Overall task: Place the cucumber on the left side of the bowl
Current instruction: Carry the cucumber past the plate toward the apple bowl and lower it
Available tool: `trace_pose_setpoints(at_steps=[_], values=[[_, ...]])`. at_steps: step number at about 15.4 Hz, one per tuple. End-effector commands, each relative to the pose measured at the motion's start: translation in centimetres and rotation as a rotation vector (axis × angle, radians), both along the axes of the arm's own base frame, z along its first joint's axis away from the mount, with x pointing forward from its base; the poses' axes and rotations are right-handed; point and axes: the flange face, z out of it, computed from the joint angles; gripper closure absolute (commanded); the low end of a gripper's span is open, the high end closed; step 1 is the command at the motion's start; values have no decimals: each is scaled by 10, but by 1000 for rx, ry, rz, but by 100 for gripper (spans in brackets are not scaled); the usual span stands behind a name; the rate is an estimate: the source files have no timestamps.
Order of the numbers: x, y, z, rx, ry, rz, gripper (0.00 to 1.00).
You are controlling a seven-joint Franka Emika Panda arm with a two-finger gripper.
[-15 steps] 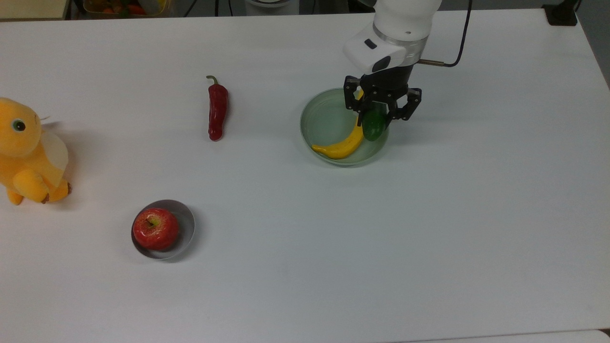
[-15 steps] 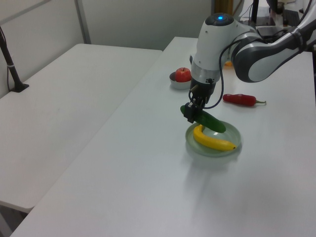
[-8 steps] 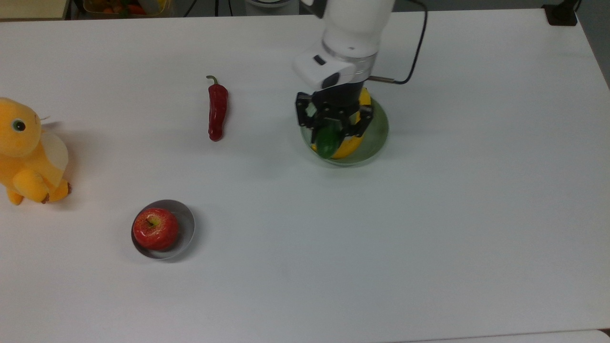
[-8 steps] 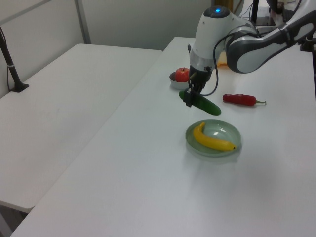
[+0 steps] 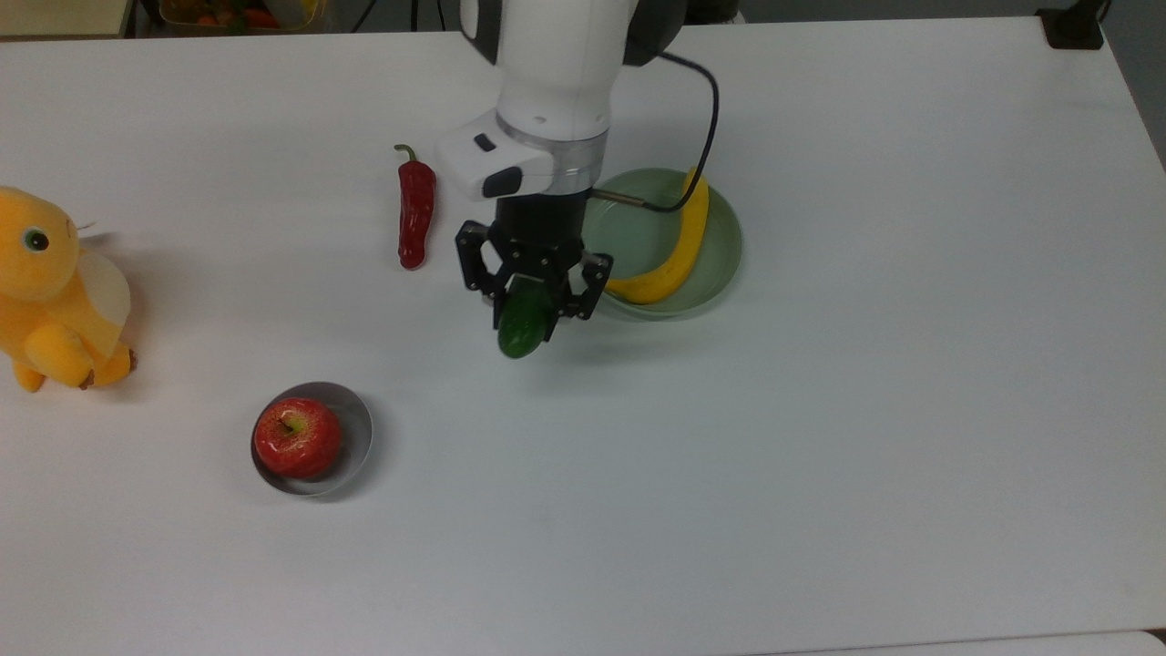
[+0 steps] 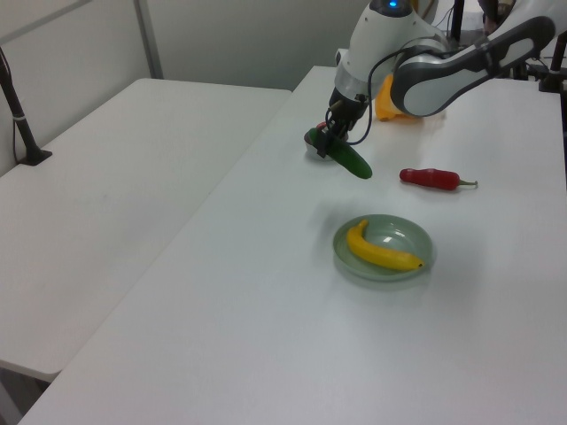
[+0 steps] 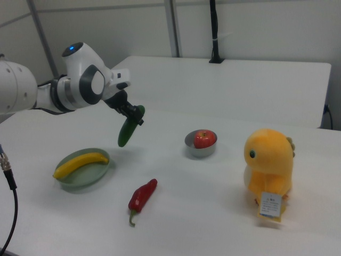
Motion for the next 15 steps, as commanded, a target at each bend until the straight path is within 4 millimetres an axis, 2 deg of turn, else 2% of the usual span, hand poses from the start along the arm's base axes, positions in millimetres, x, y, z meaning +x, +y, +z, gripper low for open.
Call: trace_pose_setpoints(at_steps=[1, 5, 8, 12, 15], values=[[25, -23, -7, -70, -49, 19, 100], [44, -41, -22, -140, -99, 68, 100], [47, -50, -41, -213, -82, 160, 100], [53, -57, -60, -255, -76, 191, 99], [55, -67, -64, -254, -76, 162, 99]])
